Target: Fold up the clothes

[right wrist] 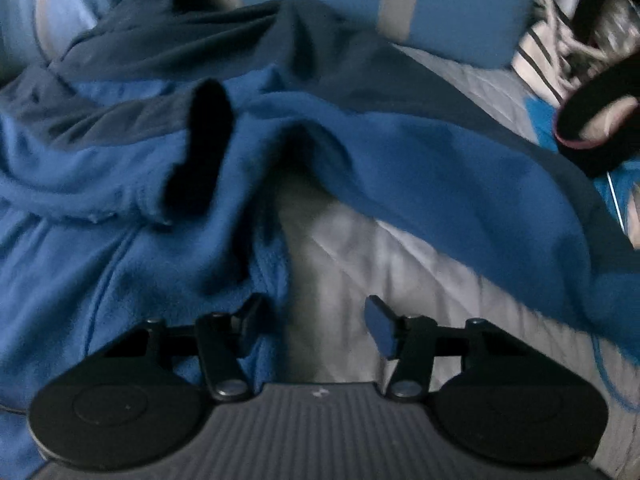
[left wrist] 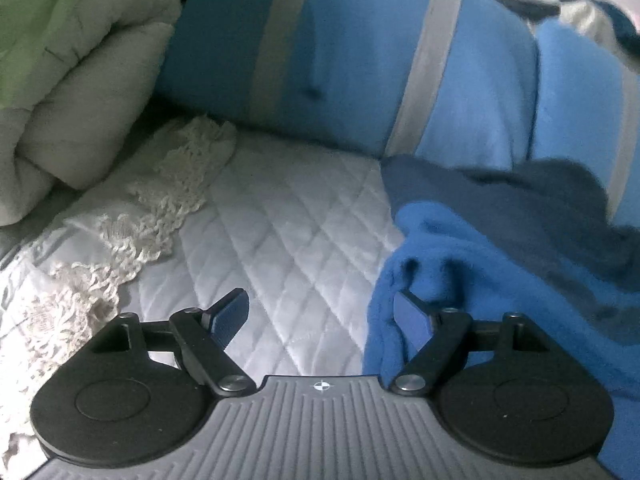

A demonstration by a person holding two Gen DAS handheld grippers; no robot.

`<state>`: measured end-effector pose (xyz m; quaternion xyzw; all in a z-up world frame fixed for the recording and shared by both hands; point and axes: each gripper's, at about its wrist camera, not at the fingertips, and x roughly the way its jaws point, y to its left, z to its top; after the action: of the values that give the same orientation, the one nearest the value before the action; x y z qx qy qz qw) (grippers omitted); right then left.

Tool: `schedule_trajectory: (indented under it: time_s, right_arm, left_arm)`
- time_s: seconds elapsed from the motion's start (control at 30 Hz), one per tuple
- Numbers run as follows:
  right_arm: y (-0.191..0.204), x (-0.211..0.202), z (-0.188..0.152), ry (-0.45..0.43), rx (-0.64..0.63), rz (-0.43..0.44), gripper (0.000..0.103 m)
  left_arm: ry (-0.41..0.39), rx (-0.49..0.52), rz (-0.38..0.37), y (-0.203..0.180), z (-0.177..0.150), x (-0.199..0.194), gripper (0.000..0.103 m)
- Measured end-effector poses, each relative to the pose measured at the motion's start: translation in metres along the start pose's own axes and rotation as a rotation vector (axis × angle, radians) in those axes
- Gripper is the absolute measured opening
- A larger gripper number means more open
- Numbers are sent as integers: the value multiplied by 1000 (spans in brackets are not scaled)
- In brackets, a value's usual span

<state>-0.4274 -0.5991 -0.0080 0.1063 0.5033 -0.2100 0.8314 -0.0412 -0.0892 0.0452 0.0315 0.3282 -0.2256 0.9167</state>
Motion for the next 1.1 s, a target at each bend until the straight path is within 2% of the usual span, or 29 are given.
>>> schedule_trajectory:
  time_s: [0.1,0.3,0.4,0.6,0.7,0.73,0.77,0.8,0.97,1.1]
  right_arm:
    - [-3,-5,-7,-11,-4,-18,66]
    - [-5,-14,-5,-26,-5,-9,66]
    - [-8,-23,-3,-74,19,32,66]
    - [-8,-15,1,-70,28,119,63]
    - [-3,-11,2,-68,-2,148,51]
    - [-3,-10,2,-65,-12,153,31]
    - [-2,-8,2,-60,-14,160,16]
    - [-3,-7,1,-52,-6,170,9]
    - [-9,-13,-1,-47,62,156,5]
    - [-19,-15,-4,-47,130,178,5]
  left_arm:
    - [5,-16,28,2,4,7,80]
    - [64,-34,-4,-1,1,20,80]
    - [69,-36,-12,-3,1,21,80]
    - [80,-40,-27,-7,1,23,80]
    - [86,-42,-34,-9,1,24,80]
    - [89,-47,-39,-8,1,24,80]
    - [93,-57,-46,-6,1,24,80]
    - [97,-66,-53,-3,2,24,80]
    - [125,-120,-89,9,2,23,80]
    - [199,-189,-171,16,-1,23,79]
